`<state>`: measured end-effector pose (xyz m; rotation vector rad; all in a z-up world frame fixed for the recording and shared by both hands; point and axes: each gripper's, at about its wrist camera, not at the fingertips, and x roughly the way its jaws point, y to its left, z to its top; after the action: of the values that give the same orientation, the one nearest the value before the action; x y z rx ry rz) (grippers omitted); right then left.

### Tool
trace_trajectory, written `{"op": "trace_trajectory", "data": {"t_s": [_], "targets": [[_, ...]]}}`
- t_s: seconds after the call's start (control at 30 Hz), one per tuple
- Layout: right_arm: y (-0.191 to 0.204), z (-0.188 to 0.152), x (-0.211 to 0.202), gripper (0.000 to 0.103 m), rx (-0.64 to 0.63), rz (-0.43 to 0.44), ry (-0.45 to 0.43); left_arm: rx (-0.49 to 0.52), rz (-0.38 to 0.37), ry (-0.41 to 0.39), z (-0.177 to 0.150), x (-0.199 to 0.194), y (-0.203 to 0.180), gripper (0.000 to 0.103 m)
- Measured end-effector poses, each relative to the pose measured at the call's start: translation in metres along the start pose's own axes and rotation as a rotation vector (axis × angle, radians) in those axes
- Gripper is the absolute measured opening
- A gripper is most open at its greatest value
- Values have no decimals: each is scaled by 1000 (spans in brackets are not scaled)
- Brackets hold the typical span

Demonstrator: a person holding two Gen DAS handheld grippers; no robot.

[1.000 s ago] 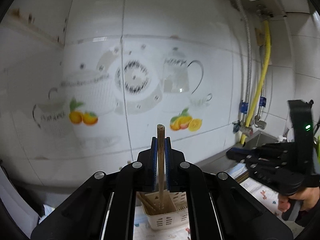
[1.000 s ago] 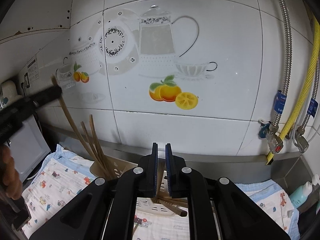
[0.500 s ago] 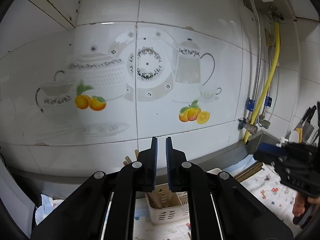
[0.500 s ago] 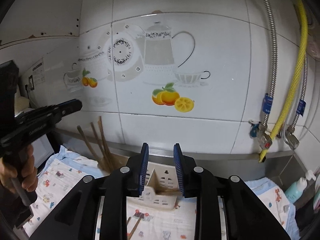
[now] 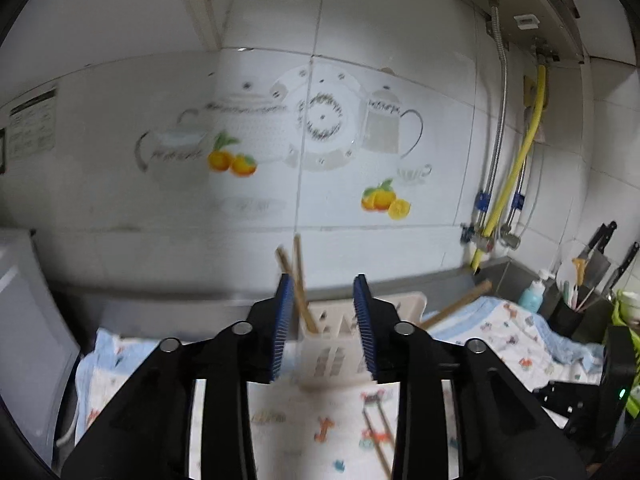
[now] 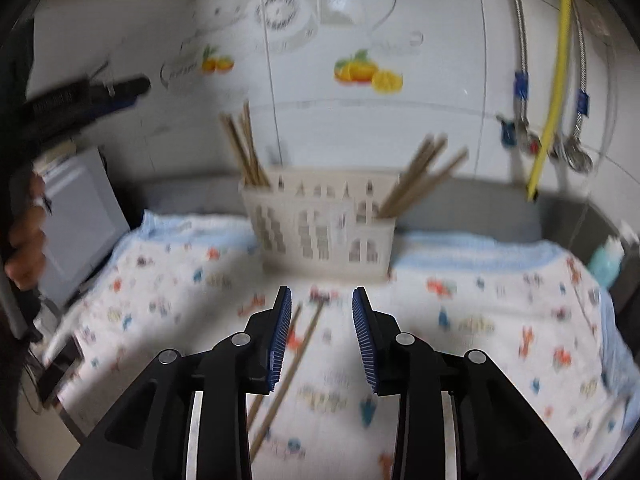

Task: Organize utensils
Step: 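Move both grippers down to the last chopsticks on the cloth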

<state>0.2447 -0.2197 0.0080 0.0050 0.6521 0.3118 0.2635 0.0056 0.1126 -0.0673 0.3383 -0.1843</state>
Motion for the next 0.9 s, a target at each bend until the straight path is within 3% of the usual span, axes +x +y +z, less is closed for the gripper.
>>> {"op": "trace_trajectory", "data": {"t_s": [0.33,0.43,0.6,0.9], "targets": [[42,-90,13,30,55,-7,111,-63,58,55,-72,-47,24,45],[49,-109,25,24,89,5,157,-95,74,72,-89,-56,36,45],[52,-123,40,16,125,6,194,-146,115,113,-121,-65,55,48],[57,-124,51,14,157,-6,213,-201,147,177,-154,-67,70,48]]}}
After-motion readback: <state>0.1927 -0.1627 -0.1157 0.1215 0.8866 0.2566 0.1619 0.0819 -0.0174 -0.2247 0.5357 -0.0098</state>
